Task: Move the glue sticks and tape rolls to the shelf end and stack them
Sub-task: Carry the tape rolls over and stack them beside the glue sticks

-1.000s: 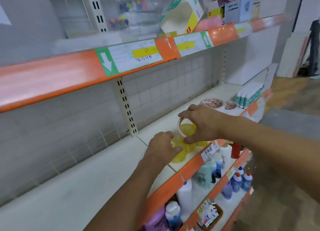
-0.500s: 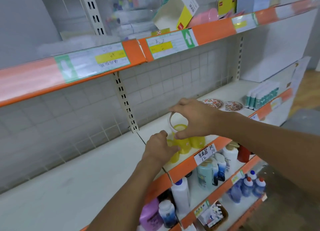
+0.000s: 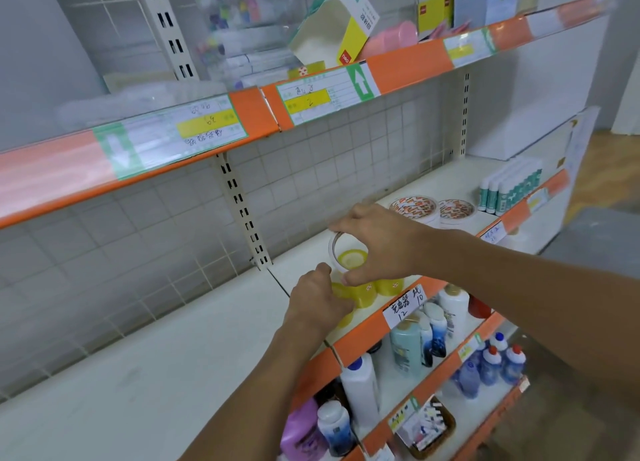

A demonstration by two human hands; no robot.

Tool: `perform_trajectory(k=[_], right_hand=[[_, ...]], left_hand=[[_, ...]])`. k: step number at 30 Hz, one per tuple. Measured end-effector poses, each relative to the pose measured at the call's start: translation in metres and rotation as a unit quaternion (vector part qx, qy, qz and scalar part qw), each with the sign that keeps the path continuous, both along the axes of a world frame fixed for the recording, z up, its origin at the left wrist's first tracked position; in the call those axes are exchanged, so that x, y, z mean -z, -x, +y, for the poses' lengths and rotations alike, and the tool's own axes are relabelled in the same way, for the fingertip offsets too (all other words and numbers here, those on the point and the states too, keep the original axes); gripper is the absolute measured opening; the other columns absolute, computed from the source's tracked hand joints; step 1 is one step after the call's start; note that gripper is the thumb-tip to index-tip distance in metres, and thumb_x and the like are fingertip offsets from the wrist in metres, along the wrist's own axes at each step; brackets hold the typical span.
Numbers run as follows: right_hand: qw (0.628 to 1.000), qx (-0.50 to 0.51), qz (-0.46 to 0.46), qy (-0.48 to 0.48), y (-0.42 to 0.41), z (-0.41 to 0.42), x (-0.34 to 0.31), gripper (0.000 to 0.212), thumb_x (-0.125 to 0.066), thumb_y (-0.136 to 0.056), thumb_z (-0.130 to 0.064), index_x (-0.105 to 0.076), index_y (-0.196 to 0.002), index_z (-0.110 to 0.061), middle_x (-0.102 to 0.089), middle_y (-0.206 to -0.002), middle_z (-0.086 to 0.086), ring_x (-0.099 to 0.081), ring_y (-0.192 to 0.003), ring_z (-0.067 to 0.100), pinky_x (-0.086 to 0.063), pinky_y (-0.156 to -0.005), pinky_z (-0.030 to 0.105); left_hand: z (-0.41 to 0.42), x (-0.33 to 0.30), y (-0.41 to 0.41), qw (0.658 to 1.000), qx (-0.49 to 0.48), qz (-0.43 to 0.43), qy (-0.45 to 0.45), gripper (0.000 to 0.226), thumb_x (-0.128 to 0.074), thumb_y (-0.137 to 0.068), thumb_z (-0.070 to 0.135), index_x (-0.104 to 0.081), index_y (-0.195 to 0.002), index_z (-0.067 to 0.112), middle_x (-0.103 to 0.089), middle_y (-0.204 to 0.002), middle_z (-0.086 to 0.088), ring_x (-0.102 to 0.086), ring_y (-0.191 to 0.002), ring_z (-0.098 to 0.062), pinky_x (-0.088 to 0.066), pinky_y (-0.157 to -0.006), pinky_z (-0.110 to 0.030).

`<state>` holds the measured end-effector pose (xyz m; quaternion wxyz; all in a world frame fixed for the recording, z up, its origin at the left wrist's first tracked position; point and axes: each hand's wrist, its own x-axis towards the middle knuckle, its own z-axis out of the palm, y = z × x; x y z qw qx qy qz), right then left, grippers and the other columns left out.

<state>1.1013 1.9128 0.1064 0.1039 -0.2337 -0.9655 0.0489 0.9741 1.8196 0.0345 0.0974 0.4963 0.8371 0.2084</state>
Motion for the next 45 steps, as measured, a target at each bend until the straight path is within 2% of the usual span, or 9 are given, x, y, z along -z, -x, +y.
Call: perform_trajectory(k=[9, 16, 22, 25, 29, 33, 40, 43, 45], right_hand=[[1.0, 0.022, -0.016, 0.004, -0.007, 0.0, -0.001, 0.091, -0.073, -0.075, -0.059, -0.035, -0.151, -0.025, -0.045, -0.138, 0.004, -0.041, -0.129, 0.024, -0.041, -0.105, 0.043], [0.999, 0.032, -0.029, 0.028, -0.018, 0.004, -0.002, 0.092, -0.077, -0.075, -0.055, -0.035, -0.151, -0.024, -0.043, -0.137, 0.003, -0.04, -0.13, 0.022, -0.04, -0.102, 0.034], [0.998, 0.04, -0.022, 0.04, -0.035, 0.023, -0.011, 0.09, -0.077, -0.073, -0.057, -0.039, -0.149, -0.026, -0.046, -0.132, 0.0, -0.045, -0.125, 0.02, -0.043, -0.101, 0.037], [0.998, 0.039, -0.005, 0.042, -0.051, 0.047, -0.023, 0.087, -0.079, -0.071, -0.056, -0.044, -0.144, -0.026, -0.048, -0.126, 0.001, -0.048, -0.119, 0.02, -0.044, -0.1, 0.038], [0.999, 0.034, 0.005, 0.029, -0.08, 0.087, -0.038, 0.085, -0.079, -0.073, -0.054, -0.044, -0.145, -0.027, -0.049, -0.132, 0.0, -0.047, -0.125, 0.019, -0.042, -0.103, 0.033], [0.999, 0.013, -0.028, 0.015, -0.11, 0.136, -0.046, 0.085, -0.078, -0.075, -0.053, -0.043, -0.147, -0.025, -0.049, -0.135, -0.002, -0.046, -0.127, 0.016, -0.04, -0.103, 0.03], [0.995, -0.015, -0.094, 0.035, -0.149, 0.223, -0.037, 0.086, -0.078, -0.071, -0.06, -0.047, -0.143, -0.025, -0.052, -0.125, -0.009, -0.051, -0.12, 0.014, -0.044, -0.103, 0.034], [0.991, -0.037, -0.101, 0.074, -0.148, 0.246, -0.019, 0.089, -0.08, -0.071, -0.055, -0.043, -0.147, -0.024, -0.048, -0.143, -0.008, -0.047, -0.13, 0.014, -0.041, -0.109, 0.034], [0.99, -0.055, -0.097, 0.091, -0.144, 0.256, -0.006, 0.088, -0.08, -0.072, -0.053, -0.042, -0.147, -0.026, -0.046, -0.144, -0.009, -0.045, -0.13, 0.012, -0.039, -0.106, 0.03]], left_hand=[[0.002, 0.001, 0.001, 1.0, 0.013, 0.008, 0.01, 0.056, -0.077, -0.077, 0.036, -0.05, -0.119, 0.01, -0.063, -0.109, -0.007, -0.06, -0.097, -0.025, -0.053, -0.084, -0.04], [0.002, -0.004, 0.003, 0.999, 0.014, 0.018, 0.024, 0.068, -0.069, -0.08, 0.05, -0.046, -0.13, 0.01, -0.058, -0.127, -0.007, -0.056, -0.116, -0.024, -0.049, -0.091, -0.036], [0.003, -0.022, 0.009, 0.999, -0.002, 0.047, 0.005, 0.072, -0.057, -0.086, 0.056, -0.039, -0.144, 0.016, -0.051, -0.142, -0.004, -0.051, -0.127, -0.024, -0.044, -0.098, -0.033], [0.01, -0.033, 0.001, 0.995, -0.007, 0.096, -0.023, 0.066, -0.051, -0.09, 0.055, -0.042, -0.144, 0.018, -0.052, -0.142, -0.003, -0.051, -0.127, -0.024, -0.043, -0.096, -0.034], [0.033, -0.047, -0.019, 0.99, -0.006, 0.131, -0.044, 0.063, -0.045, -0.091, 0.061, -0.048, -0.139, 0.02, -0.054, -0.139, -0.002, -0.052, -0.126, -0.024, -0.046, -0.098, -0.038], [0.064, -0.055, -0.047, 0.99, -0.025, 0.134, -0.047, 0.075, -0.042, -0.085, 0.076, -0.051, -0.135, 0.02, -0.056, -0.136, -0.003, -0.052, -0.125, -0.025, -0.046, -0.099, -0.04], [0.116, -0.07, -0.093, 0.987, -0.095, 0.117, -0.049, 0.079, -0.042, -0.085, 0.076, -0.05, -0.137, 0.017, -0.052, -0.14, -0.006, -0.049, -0.129, -0.026, -0.041, -0.101, -0.038], [0.127, -0.068, -0.104, 0.986, -0.121, 0.105, -0.049, 0.08, -0.04, -0.084, 0.077, -0.052, -0.136, 0.017, -0.054, -0.138, -0.006, -0.05, -0.127, -0.025, -0.041, -0.099, -0.037], [0.132, -0.065, -0.11, 0.984, -0.134, 0.105, -0.043, 0.079, -0.04, -0.085, 0.077, -0.052, -0.135, 0.018, -0.055, -0.137, -0.005, -0.051, -0.125, -0.025, -0.042, -0.098, -0.037]])
